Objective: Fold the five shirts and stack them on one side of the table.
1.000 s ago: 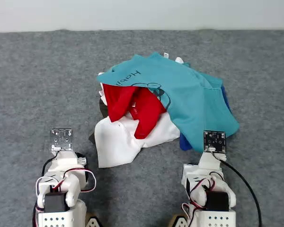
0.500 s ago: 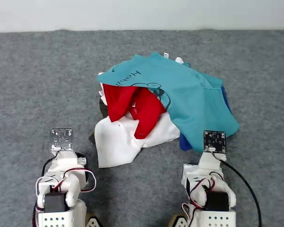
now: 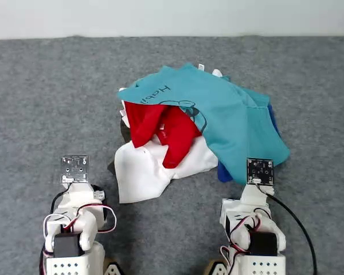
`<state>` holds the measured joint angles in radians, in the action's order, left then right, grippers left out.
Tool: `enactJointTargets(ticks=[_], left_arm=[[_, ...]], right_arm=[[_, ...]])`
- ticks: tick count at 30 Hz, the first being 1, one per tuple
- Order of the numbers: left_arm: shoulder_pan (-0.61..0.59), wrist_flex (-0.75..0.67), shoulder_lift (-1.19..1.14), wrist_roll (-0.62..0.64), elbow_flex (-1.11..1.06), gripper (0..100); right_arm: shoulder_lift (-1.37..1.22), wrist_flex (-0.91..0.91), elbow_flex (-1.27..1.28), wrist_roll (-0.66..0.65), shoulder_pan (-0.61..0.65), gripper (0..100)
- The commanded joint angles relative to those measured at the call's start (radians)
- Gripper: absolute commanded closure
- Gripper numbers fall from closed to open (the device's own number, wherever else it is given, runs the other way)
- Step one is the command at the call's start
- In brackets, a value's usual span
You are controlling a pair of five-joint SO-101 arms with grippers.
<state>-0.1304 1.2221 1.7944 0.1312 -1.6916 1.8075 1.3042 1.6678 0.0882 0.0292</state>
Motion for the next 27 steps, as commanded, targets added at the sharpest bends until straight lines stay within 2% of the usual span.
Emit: enactJointTargets(ticks=[1, 21, 27], left_arm=[[0.000, 0.005, 0.006, 0.008, 0.007, 99], [0.000, 0.005, 0.006, 0.003, 0.007, 99], [0.118, 0.005, 0.006, 0.002, 0.008, 98]], right_arm=[[0.008, 0.002, 0.014, -0.003, 0.007, 99.0], [0.008, 0.002, 0.014, -0.003, 0.007, 99.0], [0.008, 0.002, 0.014, -0.003, 0.007, 99.0]])
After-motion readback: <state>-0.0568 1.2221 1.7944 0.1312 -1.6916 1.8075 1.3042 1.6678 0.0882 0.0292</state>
